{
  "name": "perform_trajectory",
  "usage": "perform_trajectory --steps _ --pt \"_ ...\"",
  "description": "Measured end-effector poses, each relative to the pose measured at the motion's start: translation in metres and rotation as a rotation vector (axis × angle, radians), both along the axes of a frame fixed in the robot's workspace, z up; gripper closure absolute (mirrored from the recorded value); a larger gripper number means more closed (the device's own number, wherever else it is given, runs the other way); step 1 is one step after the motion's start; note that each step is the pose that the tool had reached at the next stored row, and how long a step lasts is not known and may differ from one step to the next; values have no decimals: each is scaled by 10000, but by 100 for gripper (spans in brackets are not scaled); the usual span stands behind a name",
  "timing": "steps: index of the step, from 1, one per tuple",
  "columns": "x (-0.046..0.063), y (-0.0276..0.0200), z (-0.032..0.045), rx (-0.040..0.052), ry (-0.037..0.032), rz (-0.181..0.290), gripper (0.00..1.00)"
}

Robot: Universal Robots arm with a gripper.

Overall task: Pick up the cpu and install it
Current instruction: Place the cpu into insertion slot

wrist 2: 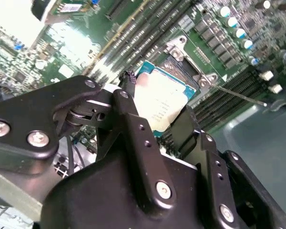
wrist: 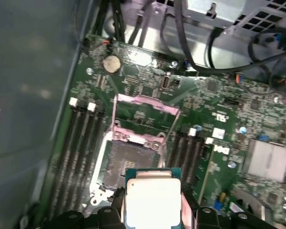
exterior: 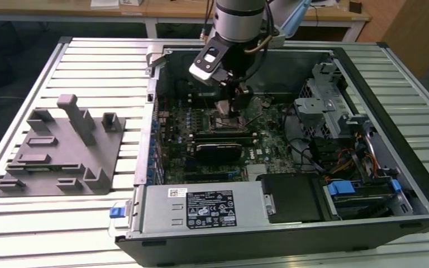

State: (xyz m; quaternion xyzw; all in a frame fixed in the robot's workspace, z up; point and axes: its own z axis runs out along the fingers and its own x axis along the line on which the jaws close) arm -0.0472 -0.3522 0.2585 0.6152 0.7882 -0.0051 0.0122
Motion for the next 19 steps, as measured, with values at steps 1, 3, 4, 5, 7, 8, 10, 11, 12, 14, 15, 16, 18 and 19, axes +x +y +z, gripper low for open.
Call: perform_trajectory --steps 1,3,4,5,7,8,10,11,12,14,15,16,18,19 --pt "0 0 0 44 0 -20 46" --pt "0 1 0 50 0 -23 46" --pt "0 1 -1 52 0 -23 46" --pt "0 0 0 52 0 -22 46" --pt "0 -1 -2 93 0 -20 46" --pt "0 -1 -6 150 0 -20 46" --pt "0 -3 -21 296 0 -22 46" --pt "0 -4 -29 360 0 -25 46" --pt "0 -4 -37 421 0 -35 46" --pt "0 -4 -58 485 -5 -159 46" --pt "0 -4 -67 490 -7 -304 46" --pt "0 -5 -75 490 -10 -481 46" --pt "0 -5 -92 489 -19 -856 46" --pt "0 -5 -100 490 -24 -1035 46"
